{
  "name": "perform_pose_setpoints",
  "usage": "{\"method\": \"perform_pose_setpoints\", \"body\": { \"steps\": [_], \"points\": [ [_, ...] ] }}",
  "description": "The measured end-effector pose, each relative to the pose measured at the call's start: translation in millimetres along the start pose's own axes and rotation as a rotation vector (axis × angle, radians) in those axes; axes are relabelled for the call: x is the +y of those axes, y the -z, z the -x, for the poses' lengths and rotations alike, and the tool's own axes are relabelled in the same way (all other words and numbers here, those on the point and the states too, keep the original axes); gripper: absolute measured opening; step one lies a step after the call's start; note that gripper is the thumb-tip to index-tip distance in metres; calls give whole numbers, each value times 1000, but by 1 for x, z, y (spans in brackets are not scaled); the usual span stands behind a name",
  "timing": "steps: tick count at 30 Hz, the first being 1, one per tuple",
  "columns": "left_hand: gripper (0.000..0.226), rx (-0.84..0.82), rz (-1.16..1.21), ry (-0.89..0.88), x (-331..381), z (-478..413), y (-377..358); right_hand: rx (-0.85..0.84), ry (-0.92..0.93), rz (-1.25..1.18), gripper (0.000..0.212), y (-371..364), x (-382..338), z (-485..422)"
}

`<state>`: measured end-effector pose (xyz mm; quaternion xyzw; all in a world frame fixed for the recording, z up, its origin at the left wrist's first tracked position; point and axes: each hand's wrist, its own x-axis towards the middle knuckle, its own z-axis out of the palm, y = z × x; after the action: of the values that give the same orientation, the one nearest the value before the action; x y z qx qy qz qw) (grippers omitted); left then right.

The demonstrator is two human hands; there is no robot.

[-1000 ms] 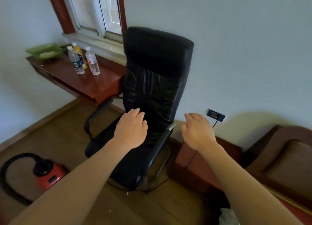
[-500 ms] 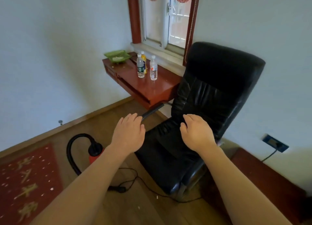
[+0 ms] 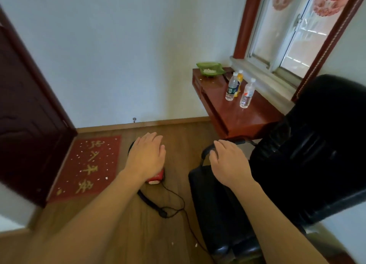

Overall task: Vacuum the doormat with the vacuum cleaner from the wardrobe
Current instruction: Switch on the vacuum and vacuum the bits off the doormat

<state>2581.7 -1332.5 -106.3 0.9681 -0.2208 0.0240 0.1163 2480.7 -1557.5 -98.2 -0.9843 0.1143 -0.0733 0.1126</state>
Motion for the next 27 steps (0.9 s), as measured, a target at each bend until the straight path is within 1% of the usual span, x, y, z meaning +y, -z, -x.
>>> {"method": "perform_pose_setpoints", "body": {
  "steps": [7, 14, 20, 27],
  "points": [
    [44, 85, -5, 185, -42, 15, 16, -40, 157, -30, 51, -10, -32, -45],
    [51, 118, -32, 354, -122, 32, 27, -72, 285, -14, 51, -23, -111, -77],
    [55, 109, -31, 376, -199, 21, 35, -79, 303, 0, 46, -43, -180, -106],
    [54, 84, -35, 366, -282, 4, 44, -85, 298, 19, 40, -72, -249, -140]
  ]
}}
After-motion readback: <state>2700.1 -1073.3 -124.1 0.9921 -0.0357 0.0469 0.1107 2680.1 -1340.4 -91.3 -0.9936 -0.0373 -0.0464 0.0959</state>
